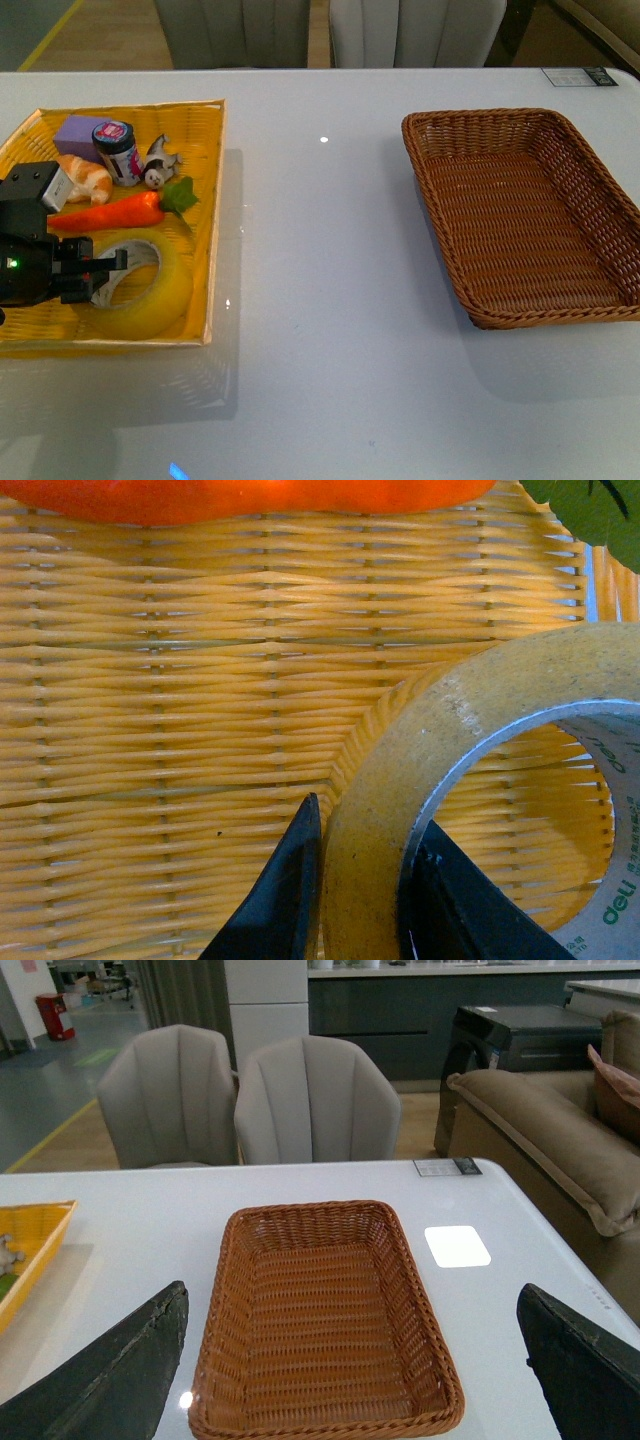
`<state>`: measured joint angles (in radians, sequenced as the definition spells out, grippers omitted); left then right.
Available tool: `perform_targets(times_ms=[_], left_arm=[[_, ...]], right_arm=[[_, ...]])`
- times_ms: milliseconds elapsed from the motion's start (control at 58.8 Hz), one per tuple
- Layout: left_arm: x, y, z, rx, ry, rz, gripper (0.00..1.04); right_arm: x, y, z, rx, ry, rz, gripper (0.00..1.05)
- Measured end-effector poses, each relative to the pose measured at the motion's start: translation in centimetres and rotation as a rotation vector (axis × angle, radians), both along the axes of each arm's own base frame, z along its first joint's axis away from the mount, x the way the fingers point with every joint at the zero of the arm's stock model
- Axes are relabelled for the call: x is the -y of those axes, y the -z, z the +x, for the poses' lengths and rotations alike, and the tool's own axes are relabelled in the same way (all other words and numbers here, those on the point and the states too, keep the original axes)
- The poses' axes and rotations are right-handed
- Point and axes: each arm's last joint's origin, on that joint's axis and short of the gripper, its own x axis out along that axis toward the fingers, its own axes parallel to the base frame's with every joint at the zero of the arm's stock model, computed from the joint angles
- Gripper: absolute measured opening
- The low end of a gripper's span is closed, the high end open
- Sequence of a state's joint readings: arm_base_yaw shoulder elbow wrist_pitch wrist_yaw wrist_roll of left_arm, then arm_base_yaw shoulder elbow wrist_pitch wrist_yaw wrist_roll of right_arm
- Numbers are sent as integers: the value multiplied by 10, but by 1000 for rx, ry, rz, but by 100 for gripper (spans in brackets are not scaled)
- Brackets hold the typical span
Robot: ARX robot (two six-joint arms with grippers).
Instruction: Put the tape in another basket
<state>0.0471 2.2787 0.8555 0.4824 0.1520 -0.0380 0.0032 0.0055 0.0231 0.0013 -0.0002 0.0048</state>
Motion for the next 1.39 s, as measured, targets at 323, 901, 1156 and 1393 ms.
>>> perform_targets(times_ms=[323,901,1156,1393], left_arm=[[-9,-42,-10,92,-65,-27,16],[89,-191,16,364,71,-224,16],[167,-203,-7,332,231,-336,16],[194,-203,-21,298,267,-401,16]], right_arm=[[0,0,0,0,0,0,96],[0,0,0,0,0,0,96],[0,0,0,0,0,0,96],[0,0,0,0,0,0,96]])
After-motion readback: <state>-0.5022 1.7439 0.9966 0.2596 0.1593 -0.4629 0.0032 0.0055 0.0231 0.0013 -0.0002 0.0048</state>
